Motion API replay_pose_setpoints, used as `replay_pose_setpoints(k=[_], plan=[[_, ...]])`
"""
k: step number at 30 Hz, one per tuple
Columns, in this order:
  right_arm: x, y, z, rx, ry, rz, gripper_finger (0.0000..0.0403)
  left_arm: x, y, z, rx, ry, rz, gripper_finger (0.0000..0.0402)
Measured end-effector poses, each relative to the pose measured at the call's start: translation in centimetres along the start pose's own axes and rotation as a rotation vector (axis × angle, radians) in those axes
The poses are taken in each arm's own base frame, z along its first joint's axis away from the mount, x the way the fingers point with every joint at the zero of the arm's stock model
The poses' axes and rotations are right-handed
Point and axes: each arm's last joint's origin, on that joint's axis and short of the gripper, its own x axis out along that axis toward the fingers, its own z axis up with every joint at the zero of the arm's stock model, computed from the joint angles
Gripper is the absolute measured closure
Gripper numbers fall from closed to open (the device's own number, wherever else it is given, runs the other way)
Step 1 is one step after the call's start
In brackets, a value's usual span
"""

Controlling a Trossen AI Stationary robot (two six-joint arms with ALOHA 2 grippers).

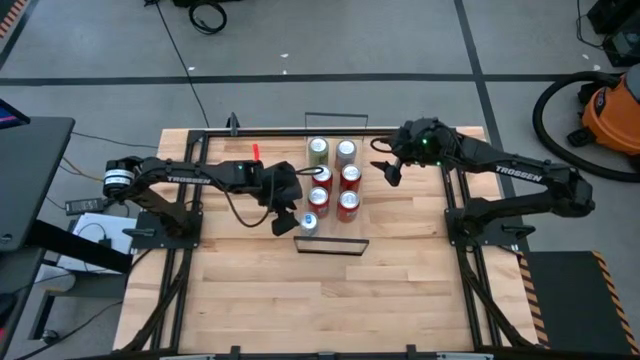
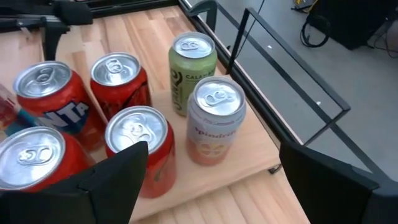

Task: Place canned beverage on shelf
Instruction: Adjust the soda cans on the shelf, then return to Home Position

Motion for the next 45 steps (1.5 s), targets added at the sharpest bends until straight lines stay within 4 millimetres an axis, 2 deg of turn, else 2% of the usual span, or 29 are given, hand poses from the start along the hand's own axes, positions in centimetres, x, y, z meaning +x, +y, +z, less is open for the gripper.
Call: replay_pose_setpoints(k=[12,15,20,24,27,32,34,41,45], plan=[[-0.7,1.3,0.2,0.002,-0.026,0.019,0.0029,0.3,-0.1,0.3,0.016,-0.031,-0.009,0.0109],[-1.5,1.3,0.3,0.013,-0.056,0.007,0.0029,0.6,-0.1,0.3,0.010,-0.024,-0.008,0.0109],[-4.1,1.0,0.6,0.072,-0.146,0.007,0.0029,0.5,0.1,0.0,-0.029,0.008,0.002,0.0109],[-6.1,1.1,0.7,0.131,-0.213,0.050,0.0029,-1.1,0.1,-0.3,-0.045,0.012,0.008,0.0109],[-7.1,1.3,0.2,0.182,-0.205,0.091,0.0029,-3.1,0.0,-0.3,-0.064,-0.046,0.004,0.0109],[-8.2,1.4,-2.0,0.284,-0.215,0.118,0.0030,-7.2,0.3,0.3,-0.068,-0.246,0.026,0.0109],[-8.6,1.3,-2.7,0.338,-0.246,0.130,0.0030,-8.3,0.8,0.0,-0.084,-0.327,0.036,0.0109],[-10.0,1.0,-4.9,0.542,-0.334,0.145,0.0030,-8.9,2.7,-3.7,-0.235,-0.605,-0.009,0.0109],[-10.8,0.9,-5.8,0.672,-0.357,0.194,0.0030,-9.7,3.2,-5.3,-0.245,-0.722,-0.007,0.0109]])
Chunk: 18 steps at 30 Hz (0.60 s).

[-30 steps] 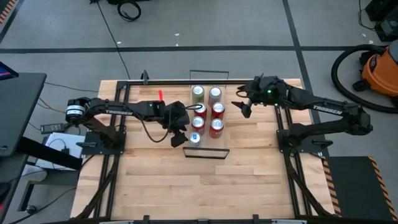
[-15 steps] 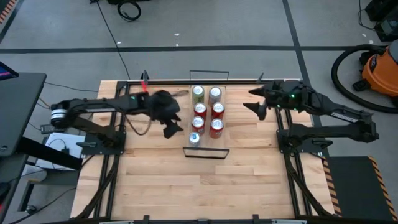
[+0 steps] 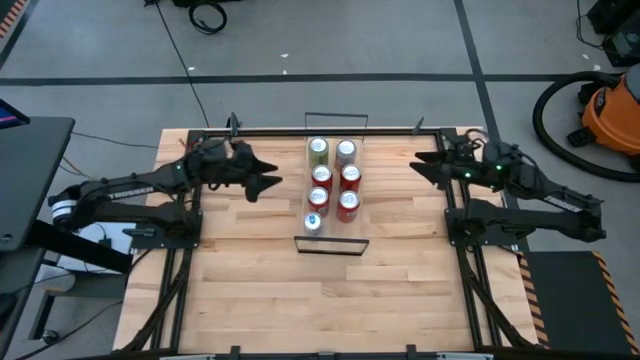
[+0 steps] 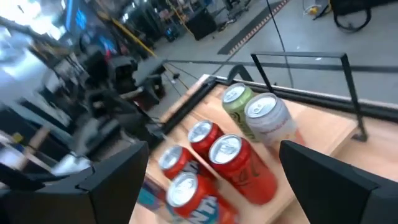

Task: Place canned beverage on shelf
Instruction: Return to Home Position

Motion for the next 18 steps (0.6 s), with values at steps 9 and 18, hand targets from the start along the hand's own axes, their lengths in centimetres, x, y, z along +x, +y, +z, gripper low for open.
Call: replay_pose_setpoints(k=[9,18], plan=[[-1.8,-1.2,-1.2,0.233,-0.074,0.027,0.0030,-2.4,2.2,-2.5,-0.073,-0.263,-0.066,0.0109],[-0.6,-2.8,-3.4,0.315,-0.209,0.179,0.0030,-4.3,3.1,-5.0,-0.194,-0.344,-0.040,0.0109]])
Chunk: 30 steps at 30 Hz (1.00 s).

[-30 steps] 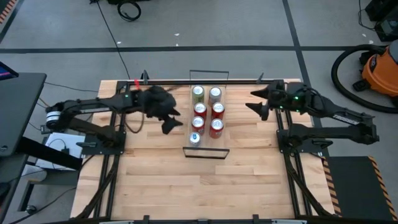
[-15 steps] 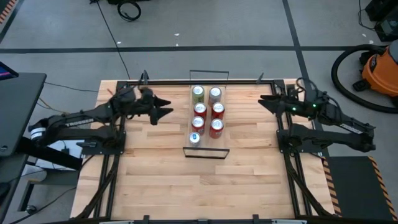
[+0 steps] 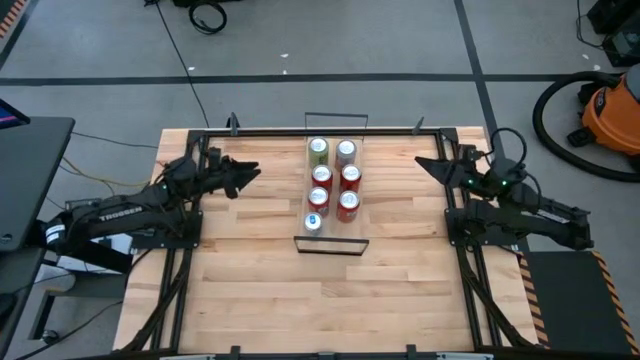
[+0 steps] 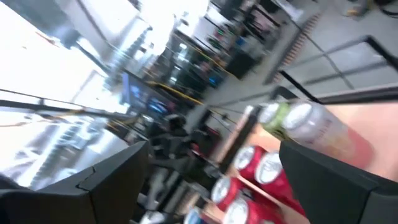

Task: Place canned beverage on shelf
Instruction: Return to Home Position

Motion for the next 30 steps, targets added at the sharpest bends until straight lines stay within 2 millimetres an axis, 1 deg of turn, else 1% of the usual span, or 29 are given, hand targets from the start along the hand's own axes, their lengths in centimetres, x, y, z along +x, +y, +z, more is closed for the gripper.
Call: replay_pose_setpoints(k=[5,11,14,18,21,25,30], plan=[[0.3,-1.2,-0.9,0.011,-0.066,0.124,0.0030,-1.3,0.9,-0.8,-0.060,-0.102,0.057,0.0109],[0.3,-2.0,-1.7,-0.012,-0.032,0.177,0.0030,-2.1,2.0,-2.2,-0.206,-0.155,0.101,0.0109],[0.2,-1.8,-1.7,-0.002,-0.026,0.201,0.0030,-2.1,2.0,-2.2,-0.233,-0.162,0.100,0.0109],[-0.4,-1.1,-1.4,-0.005,-0.002,0.321,0.0030,-2.1,2.0,-2.3,-0.271,-0.163,0.098,0.0109],[-0.8,-1.3,-1.6,-0.008,0.028,0.322,0.0030,-2.1,2.0,-2.3,-0.298,-0.162,0.097,0.0109],[-0.9,-1.3,-1.8,-0.003,0.066,0.339,0.0030,-2.1,1.6,-2.6,-0.237,-0.115,0.058,0.0109],[-0.8,-1.7,-2.1,0.010,0.118,0.301,0.0030,-2.1,1.1,-3.0,-0.134,-0.069,0.020,0.0109]])
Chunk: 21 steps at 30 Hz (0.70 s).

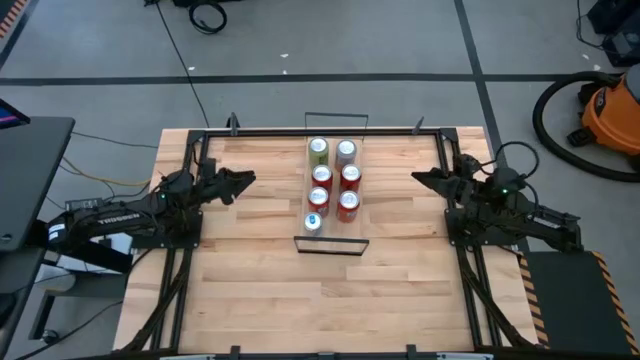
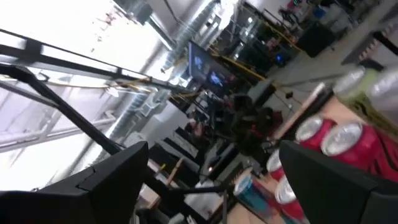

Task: Place canned beverage on shelf
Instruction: Return to Home Position

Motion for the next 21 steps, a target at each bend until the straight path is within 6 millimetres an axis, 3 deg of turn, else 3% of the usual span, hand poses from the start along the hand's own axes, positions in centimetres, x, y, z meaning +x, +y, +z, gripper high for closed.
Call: replay_pose_setpoints(k=[5,12,16,21], plan=[[-0.1,-1.1,-0.7,0.051,0.046,-0.133,0.0039,-0.4,0.7,-1.0,0.025,-0.022,-0.048,0.0109],[-0.2,-1.7,-0.3,0.044,-0.126,-0.274,0.0050,-0.6,1.5,-2.0,0.039,0.031,-0.069,0.0109],[-0.2,-1.8,-0.1,-0.001,-0.188,-0.330,0.0051,-0.6,1.7,-2.3,0.052,0.077,-0.060,0.0109],[-0.3,-2.2,-0.5,-0.219,-0.076,-0.365,0.0050,-0.6,2.3,-2.8,0.055,0.139,-0.009,0.0108]])
